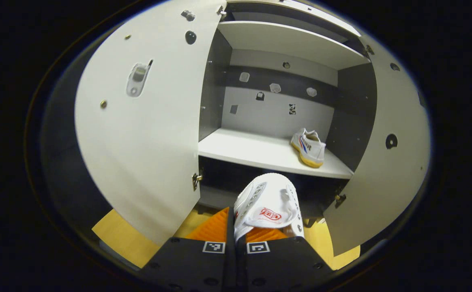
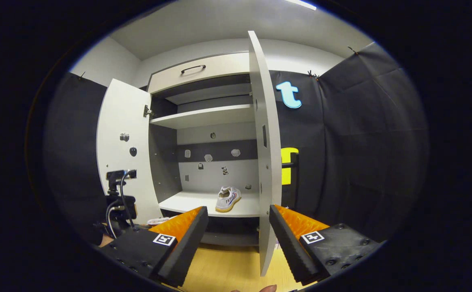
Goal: Grab one shoe with the right hand and put it into the shoe cabinet, grab the other shoe with the left hand and put it into the shoe cabinet; then close the right door with the right hand and the left door with the left hand.
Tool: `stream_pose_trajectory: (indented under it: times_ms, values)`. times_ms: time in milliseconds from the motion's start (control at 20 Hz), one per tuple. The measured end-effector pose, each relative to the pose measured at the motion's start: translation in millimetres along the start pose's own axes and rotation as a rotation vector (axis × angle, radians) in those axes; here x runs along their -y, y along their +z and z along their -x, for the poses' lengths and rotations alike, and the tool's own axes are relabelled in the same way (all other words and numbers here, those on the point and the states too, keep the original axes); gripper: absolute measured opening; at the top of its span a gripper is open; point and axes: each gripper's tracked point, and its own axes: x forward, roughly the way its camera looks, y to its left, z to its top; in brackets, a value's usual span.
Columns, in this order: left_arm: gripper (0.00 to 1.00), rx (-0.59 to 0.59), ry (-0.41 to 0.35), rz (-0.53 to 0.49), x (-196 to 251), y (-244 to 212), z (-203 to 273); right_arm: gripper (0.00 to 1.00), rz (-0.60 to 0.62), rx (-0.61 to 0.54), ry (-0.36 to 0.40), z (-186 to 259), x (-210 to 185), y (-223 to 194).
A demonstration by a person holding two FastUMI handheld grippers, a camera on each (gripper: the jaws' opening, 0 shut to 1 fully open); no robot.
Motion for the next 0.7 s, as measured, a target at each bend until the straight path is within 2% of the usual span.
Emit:
stream_pose_trajectory:
  times_ms: [400,700]
  values:
    - [0.05,0.099,0.042,0.025,26.6,100.2,-73.8,0.96,0.01,-0.006,0.012,6.6,13.1,-2.5]
    - [0.05,0.09,0.081,0.034,34.3,148.7,-146.9,0.96,0.023,0.005,-0.006,-0.7,29.8,2.6]
